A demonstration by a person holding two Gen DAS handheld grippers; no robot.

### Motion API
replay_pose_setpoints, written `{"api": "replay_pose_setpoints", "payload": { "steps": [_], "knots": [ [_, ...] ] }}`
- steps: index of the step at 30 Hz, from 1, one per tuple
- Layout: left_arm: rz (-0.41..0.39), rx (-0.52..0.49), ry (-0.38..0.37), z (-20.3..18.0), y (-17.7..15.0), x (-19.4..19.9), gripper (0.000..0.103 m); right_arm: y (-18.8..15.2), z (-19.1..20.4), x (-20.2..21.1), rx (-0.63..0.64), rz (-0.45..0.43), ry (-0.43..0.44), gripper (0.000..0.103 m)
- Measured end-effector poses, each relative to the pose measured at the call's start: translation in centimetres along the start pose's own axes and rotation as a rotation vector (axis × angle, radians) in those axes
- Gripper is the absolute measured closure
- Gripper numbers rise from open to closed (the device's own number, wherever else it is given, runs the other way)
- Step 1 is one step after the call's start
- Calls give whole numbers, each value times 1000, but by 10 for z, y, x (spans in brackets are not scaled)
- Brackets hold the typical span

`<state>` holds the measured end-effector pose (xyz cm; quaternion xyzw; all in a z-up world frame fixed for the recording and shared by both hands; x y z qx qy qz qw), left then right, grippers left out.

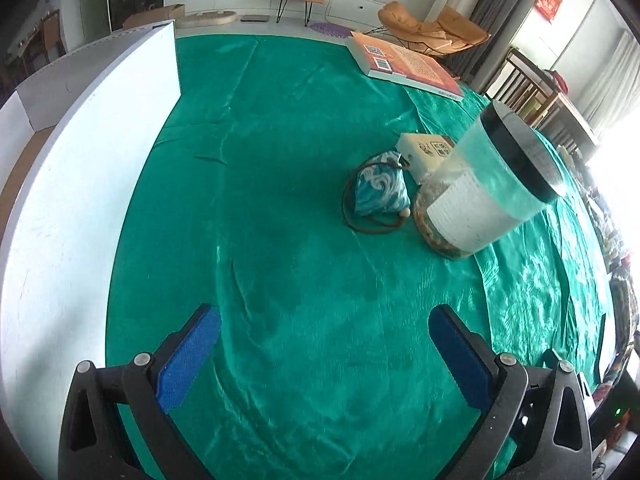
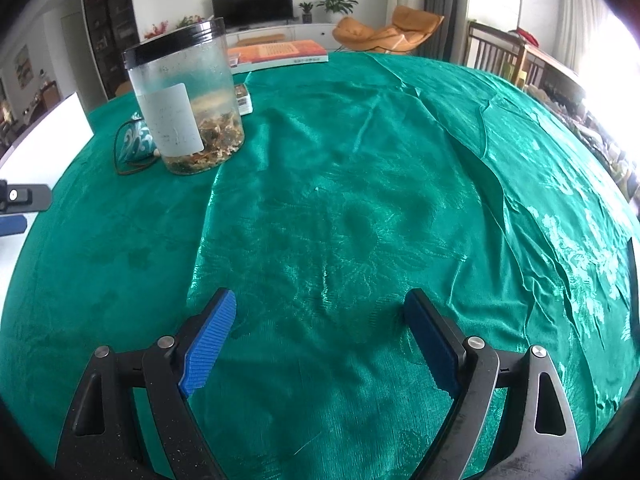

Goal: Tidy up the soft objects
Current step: 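Move the left tool toward the teal pouch on the table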

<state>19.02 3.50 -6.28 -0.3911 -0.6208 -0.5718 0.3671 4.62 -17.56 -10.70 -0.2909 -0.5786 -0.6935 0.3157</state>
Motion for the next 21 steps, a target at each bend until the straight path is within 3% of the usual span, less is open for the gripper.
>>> {"api": "replay_pose_setpoints", "payload": {
  "steps": [10,19,21],
  "knots": [
    [20,149,-66,4,76,-28,0,0,0,0,0,0,0,14],
    [92,161,-55,-18,92,-80,0,0,0,0,0,0,-1,14],
    [51,139,-23,-21,93,-80,0,0,0,0,0,0,0,14]
  ]
}}
Point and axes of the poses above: each gripper's, at about its wrist camera, not at the fingertips, and x roughly against the way its jaws point, z to its left, y to its top, the point moved 1 cm from there along -x, roughly the way its jaws point, and after that the axes turned 11 degrees about y, right-handed, at the moved point
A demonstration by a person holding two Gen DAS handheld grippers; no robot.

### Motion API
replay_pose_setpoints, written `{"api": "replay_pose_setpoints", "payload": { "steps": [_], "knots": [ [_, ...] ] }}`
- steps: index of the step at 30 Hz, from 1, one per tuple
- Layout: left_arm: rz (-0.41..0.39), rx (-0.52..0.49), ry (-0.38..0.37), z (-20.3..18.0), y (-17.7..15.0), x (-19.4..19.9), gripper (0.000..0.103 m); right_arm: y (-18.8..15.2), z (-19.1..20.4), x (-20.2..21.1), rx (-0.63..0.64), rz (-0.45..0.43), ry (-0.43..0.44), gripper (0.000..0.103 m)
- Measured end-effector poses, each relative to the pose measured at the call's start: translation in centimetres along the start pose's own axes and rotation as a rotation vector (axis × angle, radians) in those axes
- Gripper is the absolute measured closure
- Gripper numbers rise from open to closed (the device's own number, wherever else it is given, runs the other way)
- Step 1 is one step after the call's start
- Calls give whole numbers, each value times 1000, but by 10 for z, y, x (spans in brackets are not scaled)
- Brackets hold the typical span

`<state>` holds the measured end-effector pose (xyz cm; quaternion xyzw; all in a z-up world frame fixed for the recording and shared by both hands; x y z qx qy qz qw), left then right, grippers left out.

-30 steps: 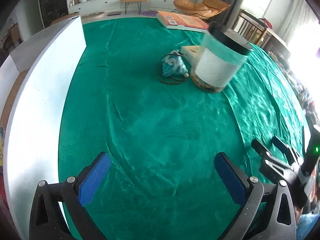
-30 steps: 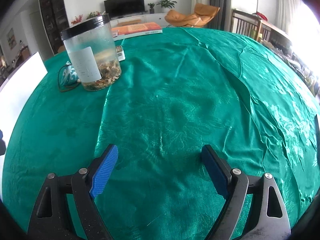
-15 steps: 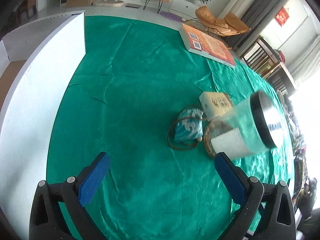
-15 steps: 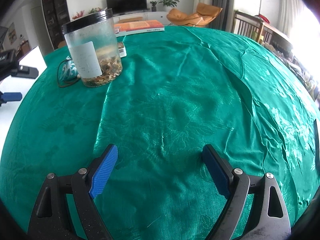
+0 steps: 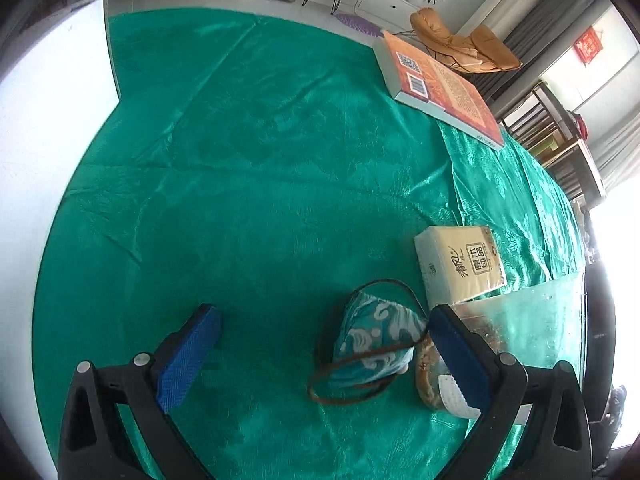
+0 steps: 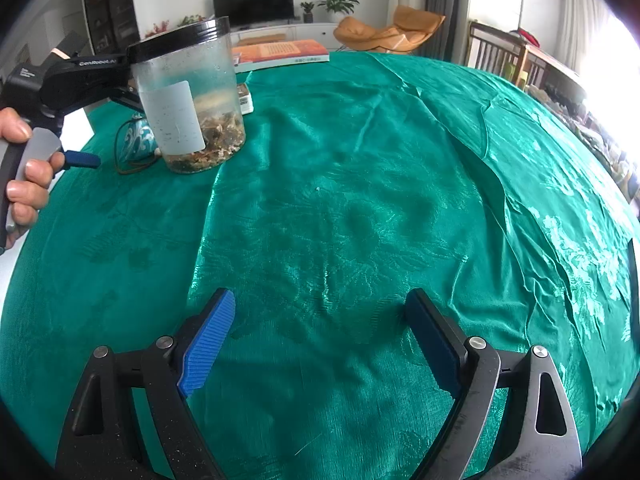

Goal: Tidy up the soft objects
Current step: 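Move the left tool toward the teal pouch on the table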

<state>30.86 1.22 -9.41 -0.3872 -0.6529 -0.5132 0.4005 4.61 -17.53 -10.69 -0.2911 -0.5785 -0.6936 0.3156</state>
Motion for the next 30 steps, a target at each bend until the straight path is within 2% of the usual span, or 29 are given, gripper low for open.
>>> {"api": "replay_pose_setpoints", "payload": {
  "steps": [4,11,14,15,19,21,24,30],
  "knots": [
    [-10,-48,73,-5,-2,-5,0,0,0,0,0,0,0,13],
    [-62,-104,100,-9,-8,-2,1,0,0,0,0,0,1,13],
    [-64,-121,70,-5,-7,4,21,0,0,0,0,0,0,13],
    [-57,-130,76,-3,-7,8,23,0,0,0,0,0,0,13],
    [-119,-154,154,18,-21,36,19,0,0,0,0,0,0,13],
    [-118,-177,213,30,-33,44,17,0,0,0,0,0,0,13],
    [-87,-207,235,46,-54,53,17,0,0,0,0,0,0,13],
    [-102,-229,114,55,-92,81,17,0,0,1,0,0,0,13]
  ]
}}
Point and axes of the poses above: each gripper's, at about its wrist camera, not at the fingertips, and x roughly against the way its jaws point, z to its left, y to its top, the point moved 1 cm from there along -x, roughly the way its jaws point, and after that the axes turned 11 degrees about y, right-handed, at the moved point
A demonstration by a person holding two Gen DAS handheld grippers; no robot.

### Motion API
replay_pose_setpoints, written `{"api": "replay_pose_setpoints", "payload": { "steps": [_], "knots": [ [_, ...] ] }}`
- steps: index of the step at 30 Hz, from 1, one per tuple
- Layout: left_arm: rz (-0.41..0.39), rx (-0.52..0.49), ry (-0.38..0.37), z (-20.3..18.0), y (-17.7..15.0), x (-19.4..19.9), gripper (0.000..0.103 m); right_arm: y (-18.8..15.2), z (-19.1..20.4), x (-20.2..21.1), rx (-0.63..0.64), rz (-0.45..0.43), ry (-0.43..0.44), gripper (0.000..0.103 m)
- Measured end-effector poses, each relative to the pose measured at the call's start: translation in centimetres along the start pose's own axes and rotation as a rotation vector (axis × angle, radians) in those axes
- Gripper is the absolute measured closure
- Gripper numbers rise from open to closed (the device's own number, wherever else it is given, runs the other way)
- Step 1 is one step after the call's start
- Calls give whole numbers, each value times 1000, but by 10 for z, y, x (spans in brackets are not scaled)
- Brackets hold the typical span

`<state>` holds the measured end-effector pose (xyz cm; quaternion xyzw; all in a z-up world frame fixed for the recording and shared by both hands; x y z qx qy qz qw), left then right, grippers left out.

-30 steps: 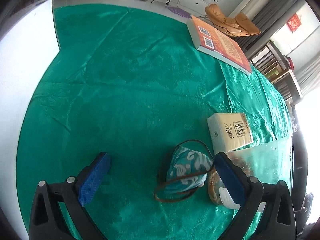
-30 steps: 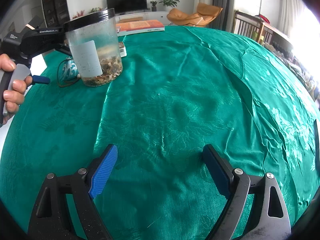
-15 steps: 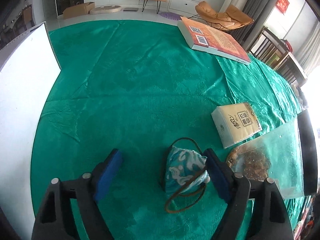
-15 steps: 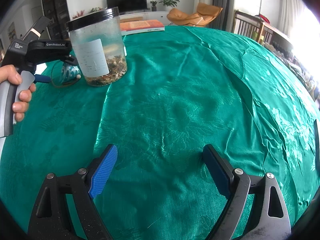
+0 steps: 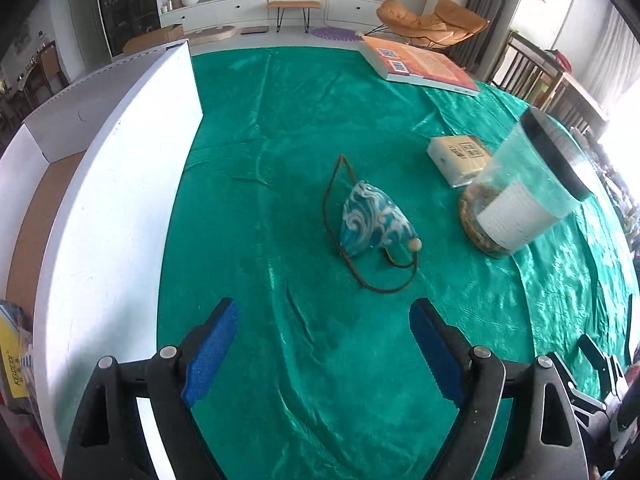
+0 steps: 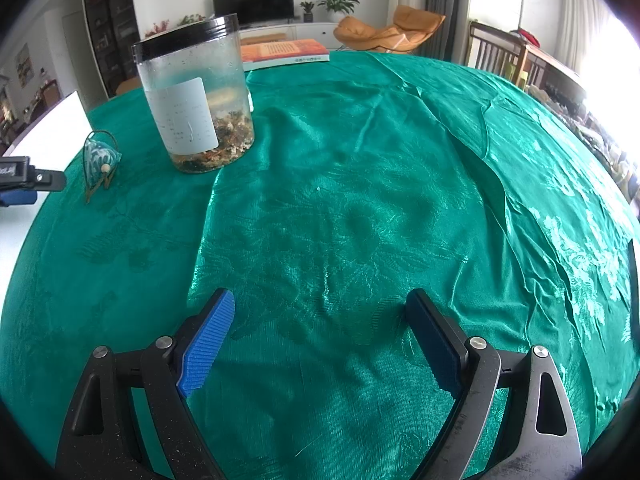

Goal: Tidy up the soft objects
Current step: 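Move the left tool toward the teal pouch on the table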

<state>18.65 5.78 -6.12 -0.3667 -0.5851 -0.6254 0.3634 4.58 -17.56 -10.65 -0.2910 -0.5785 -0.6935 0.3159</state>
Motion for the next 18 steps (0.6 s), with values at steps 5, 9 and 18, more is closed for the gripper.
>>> {"api": "replay_pose_setpoints", "payload": {
  "steps": [5,9,18],
  "knots": [
    [-42,-14,11,-12,-6,8,10,0,0,0,0,0,0,13],
    [-38,-23,23,-25,-7,1,10,0,0,0,0,0,0,13],
    [-101,12,43,-53,16,-17,10,0,0,0,1,0,0,13]
  ]
}}
Point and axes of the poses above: each gripper's, at about its wrist camera, not at the fingertips, and x roughly against the way its jaws point, z to its left, y to its top, the point moved 1 cm from there along -x, roughly the way its jaws point, and after that the axes turned 11 degrees about y, right-handed, at the moved point
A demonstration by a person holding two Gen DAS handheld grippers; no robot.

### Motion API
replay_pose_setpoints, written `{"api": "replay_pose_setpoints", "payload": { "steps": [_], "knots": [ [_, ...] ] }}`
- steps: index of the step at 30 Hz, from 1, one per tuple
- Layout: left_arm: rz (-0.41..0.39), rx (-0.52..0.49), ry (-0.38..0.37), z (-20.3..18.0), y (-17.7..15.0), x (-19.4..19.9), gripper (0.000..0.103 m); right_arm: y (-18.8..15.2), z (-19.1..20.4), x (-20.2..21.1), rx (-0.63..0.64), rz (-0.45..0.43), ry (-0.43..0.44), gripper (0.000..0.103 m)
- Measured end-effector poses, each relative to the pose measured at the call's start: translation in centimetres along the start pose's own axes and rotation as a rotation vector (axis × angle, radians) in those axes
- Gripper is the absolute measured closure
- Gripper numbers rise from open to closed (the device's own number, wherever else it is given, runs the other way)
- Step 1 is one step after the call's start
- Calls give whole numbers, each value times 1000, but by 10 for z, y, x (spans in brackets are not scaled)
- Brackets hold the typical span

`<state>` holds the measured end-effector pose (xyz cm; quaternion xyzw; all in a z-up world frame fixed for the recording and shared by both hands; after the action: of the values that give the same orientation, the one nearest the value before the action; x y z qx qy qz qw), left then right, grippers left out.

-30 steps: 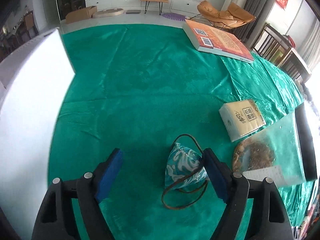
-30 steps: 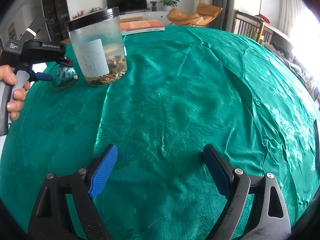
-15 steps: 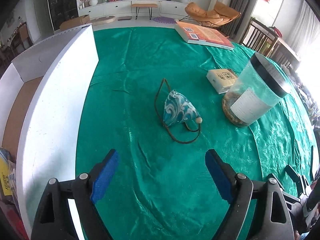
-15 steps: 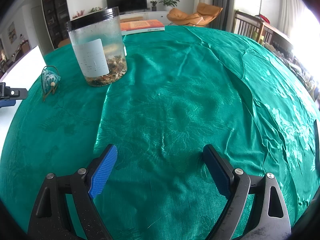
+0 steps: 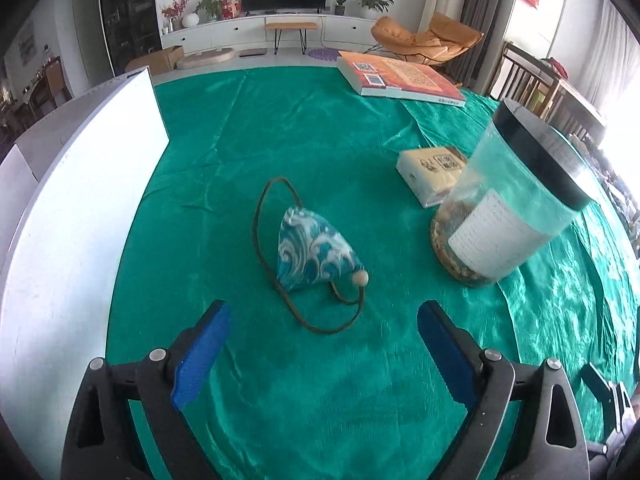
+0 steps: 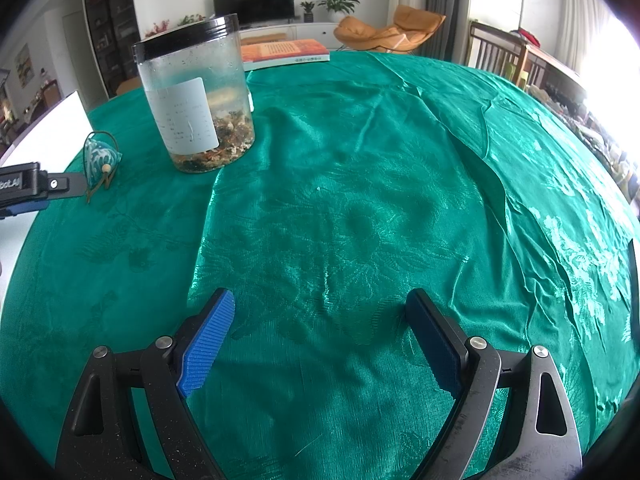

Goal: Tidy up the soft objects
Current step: 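Move the left tool toward the teal pouch on the table, then grasp the tissue packet with the right tool and lift it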

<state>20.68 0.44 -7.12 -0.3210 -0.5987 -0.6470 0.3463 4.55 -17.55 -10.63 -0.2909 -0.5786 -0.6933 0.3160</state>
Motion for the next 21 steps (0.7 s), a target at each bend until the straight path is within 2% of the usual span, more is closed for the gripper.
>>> {"api": "replay_pose_setpoints", "payload": {
  "steps": [4,8,13,21],
  "knots": [
    [-3,2,81,-7,16,-25,10,0,0,0,0,0,0,13],
    [28,-14,172,2,15,-49,7,0,0,0,0,0,0,13],
    [25,85,146,33,6,-53,3,0,0,0,0,0,0,13],
    [-15,89,151,39,3,-53,0,0,0,1,-2,-1,9,13]
  ]
}}
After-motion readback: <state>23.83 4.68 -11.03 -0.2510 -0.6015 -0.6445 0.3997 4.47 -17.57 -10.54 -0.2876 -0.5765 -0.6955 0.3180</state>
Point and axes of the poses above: each gripper's, at about its wrist camera, not at the fingertips, and x roughly against the way its jaws point, z to its left, y to its top, the point moved 1 cm from there along -x, roughly the way its jaws point, and after that the axes turned 11 degrees about y, right-handed, at the moved point
